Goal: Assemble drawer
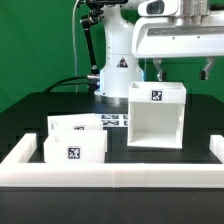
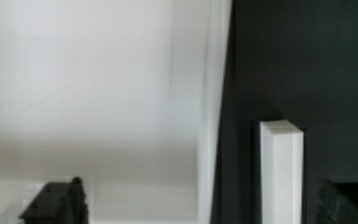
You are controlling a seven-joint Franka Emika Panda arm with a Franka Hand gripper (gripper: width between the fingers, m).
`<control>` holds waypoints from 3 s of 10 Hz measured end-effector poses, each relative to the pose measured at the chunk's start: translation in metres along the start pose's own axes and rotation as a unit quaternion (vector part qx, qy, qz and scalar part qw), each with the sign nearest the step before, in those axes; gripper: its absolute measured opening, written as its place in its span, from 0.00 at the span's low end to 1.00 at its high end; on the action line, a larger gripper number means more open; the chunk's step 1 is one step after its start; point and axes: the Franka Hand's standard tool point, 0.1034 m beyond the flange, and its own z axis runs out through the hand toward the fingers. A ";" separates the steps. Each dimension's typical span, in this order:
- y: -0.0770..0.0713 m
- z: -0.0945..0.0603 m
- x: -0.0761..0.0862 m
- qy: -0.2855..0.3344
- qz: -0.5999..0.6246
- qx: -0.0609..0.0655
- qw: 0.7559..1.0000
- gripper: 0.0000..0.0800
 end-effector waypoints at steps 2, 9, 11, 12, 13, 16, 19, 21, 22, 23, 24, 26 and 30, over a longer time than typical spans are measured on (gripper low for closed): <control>-0.002 0.006 -0.006 -0.002 0.002 0.003 1.000 0.81; -0.004 0.026 -0.020 -0.021 0.036 0.020 0.999 0.81; -0.002 0.026 -0.020 -0.022 0.036 0.020 0.999 0.65; -0.003 0.026 -0.020 -0.022 0.036 0.020 0.999 0.49; -0.003 0.026 -0.020 -0.022 0.036 0.020 0.999 0.49; -0.003 0.026 -0.020 -0.022 0.036 0.020 0.999 0.10; -0.003 0.026 -0.020 -0.022 0.036 0.020 0.999 0.05; -0.003 0.026 -0.020 -0.022 0.036 0.020 0.999 0.05; -0.003 0.026 -0.020 -0.022 0.036 0.020 0.999 0.05; -0.002 0.026 -0.019 -0.022 0.035 0.020 0.999 0.05; -0.001 0.026 -0.012 -0.019 0.028 0.022 0.999 0.05; -0.002 0.025 0.010 -0.012 0.026 0.027 0.999 0.05; -0.008 0.022 0.052 0.024 0.012 0.037 0.999 0.05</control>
Offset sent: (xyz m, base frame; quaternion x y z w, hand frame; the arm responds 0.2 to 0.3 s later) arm 0.0000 0.0000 0.0000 0.0000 0.0000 0.0000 1.0000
